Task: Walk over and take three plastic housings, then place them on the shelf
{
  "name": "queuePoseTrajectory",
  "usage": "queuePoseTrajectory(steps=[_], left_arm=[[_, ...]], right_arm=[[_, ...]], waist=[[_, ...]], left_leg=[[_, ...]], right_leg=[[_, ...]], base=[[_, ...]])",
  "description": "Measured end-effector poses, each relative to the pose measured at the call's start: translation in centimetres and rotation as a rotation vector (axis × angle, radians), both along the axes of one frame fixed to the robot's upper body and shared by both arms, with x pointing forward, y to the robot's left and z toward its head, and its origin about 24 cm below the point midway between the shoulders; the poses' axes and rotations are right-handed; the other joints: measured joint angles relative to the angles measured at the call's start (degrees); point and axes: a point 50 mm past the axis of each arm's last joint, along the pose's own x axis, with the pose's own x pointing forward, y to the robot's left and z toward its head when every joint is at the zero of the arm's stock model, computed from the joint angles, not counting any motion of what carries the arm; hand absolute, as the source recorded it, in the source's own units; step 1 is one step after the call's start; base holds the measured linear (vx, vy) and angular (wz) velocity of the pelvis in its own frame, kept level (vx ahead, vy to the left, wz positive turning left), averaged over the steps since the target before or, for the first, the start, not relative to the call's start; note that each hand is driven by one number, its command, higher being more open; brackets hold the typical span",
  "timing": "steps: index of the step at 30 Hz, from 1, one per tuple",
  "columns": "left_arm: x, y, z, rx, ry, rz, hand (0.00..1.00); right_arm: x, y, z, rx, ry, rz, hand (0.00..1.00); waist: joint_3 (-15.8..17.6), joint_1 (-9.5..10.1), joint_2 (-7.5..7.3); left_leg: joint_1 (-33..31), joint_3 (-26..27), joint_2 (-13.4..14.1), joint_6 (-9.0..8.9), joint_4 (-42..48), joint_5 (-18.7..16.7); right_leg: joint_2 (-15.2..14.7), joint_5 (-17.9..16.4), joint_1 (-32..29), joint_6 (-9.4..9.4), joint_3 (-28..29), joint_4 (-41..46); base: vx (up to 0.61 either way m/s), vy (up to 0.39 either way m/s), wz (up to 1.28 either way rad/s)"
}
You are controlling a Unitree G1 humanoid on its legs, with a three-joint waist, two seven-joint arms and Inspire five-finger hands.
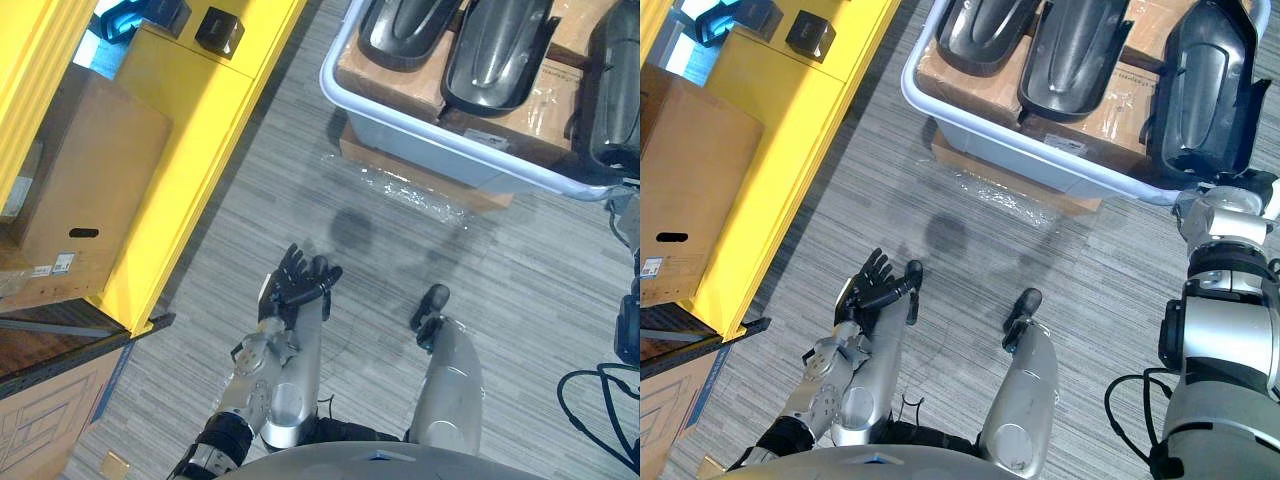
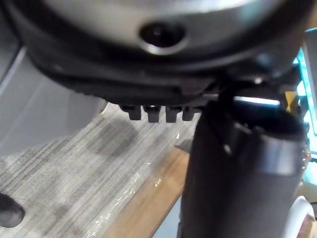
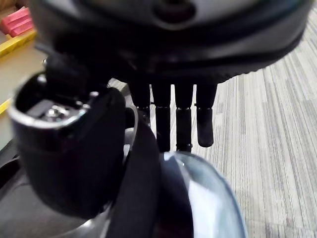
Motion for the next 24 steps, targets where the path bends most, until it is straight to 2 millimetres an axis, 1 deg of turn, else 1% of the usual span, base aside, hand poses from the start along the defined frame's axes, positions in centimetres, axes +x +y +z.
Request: queuePoseTrajectory(steps=[6,12,15,17,20,21,23,24], left_arm=[[0.0,0.1,0.0,0.0,-0.001,-0.001,1.0],[-0.1,0.1,0.0,0.0,-0.002,-0.002,1.0],[-0.1,0.2,-0.1,0.001,0.001,-0.001,1.0],[-0.3,0.3,-0.2,0.005,0.003,-0.001,1.0],[-0.8,0.7,-0.2,0.004,0.0,0.004,1.0],[-0.8,0.9,-0.2,0.005,0.001,0.009,1.0],[-1.0,1.5,-0.4,-0.002,0.011,0.016,1.0],[-1.3,1.9,-0.5,-0.012,0.017,0.028,1.0]], right_arm=[[0.3,0.3,0.3,-0.016,0.016,0.018,0.0],[0.4,0.3,0.5,-0.094,0.068,0.032,0.0],[0.7,0.7,0.5,-0.11,0.075,0.051,0.0],[0.8,0.9,0.7,-0.151,0.092,0.06,0.0],[1.2,1.5,2.0,-0.229,0.05,0.044,0.0],[1.4,1.8,2.8,-0.279,0.025,0.037,0.0],[1.6,2.3,4.0,-0.335,-0.026,0.037,0.0],[1.7,2.5,4.6,-0.383,-0.041,0.038,0.0]], waist=[[0.0,-0.18,-0.01],[0.0,-0.14,-0.11],[0.0,-0.16,-0.31],[0.1,-0.23,-0.53],[0.1,-0.62,-1.01],[0.0,-0.67,-1.37],[0.1,-0.97,-2.34],[0.1,-1.05,-3.11]], left_leg=[[0.2,-0.3,0.3,-0.6,-0.3,0.6],[0.3,-0.5,0.6,-0.71,-0.5,0.9],[1.0,-0.5,1.1,-0.77,-0.9,1.0],[1.8,-0.6,1.2,-0.78,-1.4,1.2],[2.3,-0.8,1.7,-0.8,-1.3,1.2],[2.7,-0.9,2.0,-0.81,-1.6,1.2],[4.4,-0.6,2.1,-0.88,-2.4,1.3],[5.8,-0.4,2.2,-0.88,-3.1,1.3]], right_leg=[[0.1,-0.8,-0.5,-0.73,-0.2,1.4],[0.4,-0.9,-0.3,-0.46,-0.4,1.1],[1.2,-0.4,0.9,-0.28,-0.6,-0.3],[1.3,-0.1,1.8,-0.42,-1.0,-1.0],[2.1,0.4,3.2,-0.51,-1.5,-2.1],[2.6,1.0,3.8,-0.6,-1.6,-3.0],[2.7,1.1,5.3,-0.61,-1.6,-3.9],[2.9,1.2,6.6,-0.59,-1.5,-4.6]], base=[[-0.01,-0.009,0.02],[-0.02,0.006,0.0],[0.0,0.007,-0.02],[0.01,0.01,0.02],[0.04,0.024,-0.01],[0.05,0.021,-0.05],[0.05,0.021,-0.04],[0.04,0.02,-0.04]])
